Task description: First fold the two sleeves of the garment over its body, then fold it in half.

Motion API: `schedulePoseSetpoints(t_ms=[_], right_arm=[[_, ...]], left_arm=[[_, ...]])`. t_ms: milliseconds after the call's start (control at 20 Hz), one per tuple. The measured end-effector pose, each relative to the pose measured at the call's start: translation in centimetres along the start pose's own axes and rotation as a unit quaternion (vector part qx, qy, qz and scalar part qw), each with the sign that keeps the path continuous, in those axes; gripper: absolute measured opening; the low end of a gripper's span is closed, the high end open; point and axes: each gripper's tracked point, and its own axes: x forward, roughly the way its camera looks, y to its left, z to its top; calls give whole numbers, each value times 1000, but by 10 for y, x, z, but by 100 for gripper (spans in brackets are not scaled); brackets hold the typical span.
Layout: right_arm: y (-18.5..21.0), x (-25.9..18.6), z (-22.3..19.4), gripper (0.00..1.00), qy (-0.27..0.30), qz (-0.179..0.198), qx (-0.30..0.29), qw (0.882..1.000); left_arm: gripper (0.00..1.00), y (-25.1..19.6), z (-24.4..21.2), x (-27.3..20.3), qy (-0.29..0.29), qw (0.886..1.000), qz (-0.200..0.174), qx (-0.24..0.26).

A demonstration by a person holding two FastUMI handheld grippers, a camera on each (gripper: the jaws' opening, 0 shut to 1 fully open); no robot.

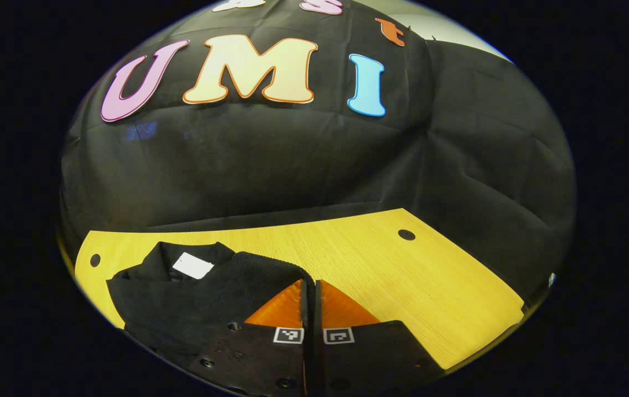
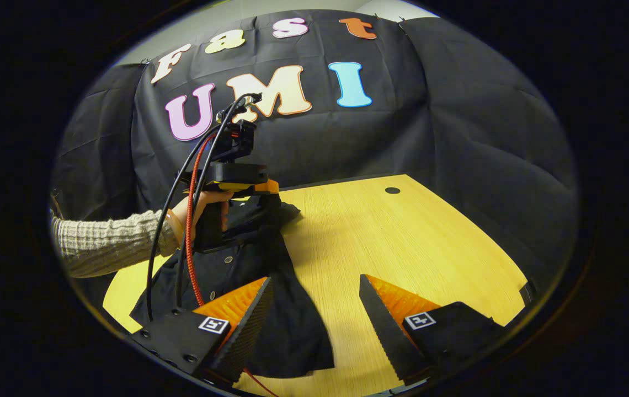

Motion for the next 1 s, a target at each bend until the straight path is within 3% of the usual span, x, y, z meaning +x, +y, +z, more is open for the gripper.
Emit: schedulePoseSetpoints(t_ms=[50, 100, 300, 500, 700, 1000], right_arm=[[0, -1, -1, 99, 0, 0, -1, 1000], [1, -2, -2, 99, 0, 1, 0, 1000], [3, -8, -1, 99, -5, 7, 1, 1000], [8, -13, -4, 99, -10, 14, 0, 1000], [16, -21, -10, 99, -14, 20, -5, 1000], [28, -26, -34, 99, -4, 25, -19, 1000]], left_arm=[[2, -4, 2, -2, -4, 1000, -10, -8], [10, -9, 7, -7, -12, 1000, -24, -14], [72, -17, 33, -36, -50, 998, -42, 1], [87, -9, 53, -82, -91, 995, -38, 11], [89, 23, 57, -134, -128, 992, -12, 17], [91, 77, -4, -203, -110, 993, 33, 39]])
